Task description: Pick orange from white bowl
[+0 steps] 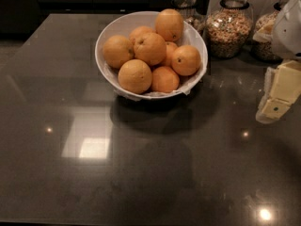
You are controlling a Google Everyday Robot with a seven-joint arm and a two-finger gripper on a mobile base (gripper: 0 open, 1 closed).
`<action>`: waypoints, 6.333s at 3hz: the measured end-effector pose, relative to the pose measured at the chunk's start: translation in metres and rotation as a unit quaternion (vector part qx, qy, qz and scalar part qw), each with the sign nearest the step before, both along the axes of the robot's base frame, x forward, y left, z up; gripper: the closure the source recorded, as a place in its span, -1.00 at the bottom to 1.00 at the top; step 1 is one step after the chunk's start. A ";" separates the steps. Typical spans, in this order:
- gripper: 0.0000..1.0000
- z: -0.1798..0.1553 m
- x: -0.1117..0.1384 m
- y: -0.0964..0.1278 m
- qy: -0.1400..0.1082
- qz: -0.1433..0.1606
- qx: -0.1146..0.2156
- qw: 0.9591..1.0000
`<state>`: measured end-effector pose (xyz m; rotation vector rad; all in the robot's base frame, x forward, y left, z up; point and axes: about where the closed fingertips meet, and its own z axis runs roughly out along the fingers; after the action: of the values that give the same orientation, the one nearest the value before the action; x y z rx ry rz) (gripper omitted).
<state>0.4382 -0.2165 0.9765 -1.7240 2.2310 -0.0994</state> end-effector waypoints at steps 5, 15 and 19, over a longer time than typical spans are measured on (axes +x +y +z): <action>-1.00 0.007 0.079 0.064 -0.115 0.063 0.045 0.990; 0.11 -0.078 0.174 0.103 -0.098 0.055 0.086 0.990; 1.00 -0.014 0.152 0.109 -0.123 0.101 0.153 0.975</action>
Offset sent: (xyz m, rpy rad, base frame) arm 0.0532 0.0527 -0.0089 0.0259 -0.1324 0.0879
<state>0.5901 -0.1080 0.9628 -1.6562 1.7791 0.0705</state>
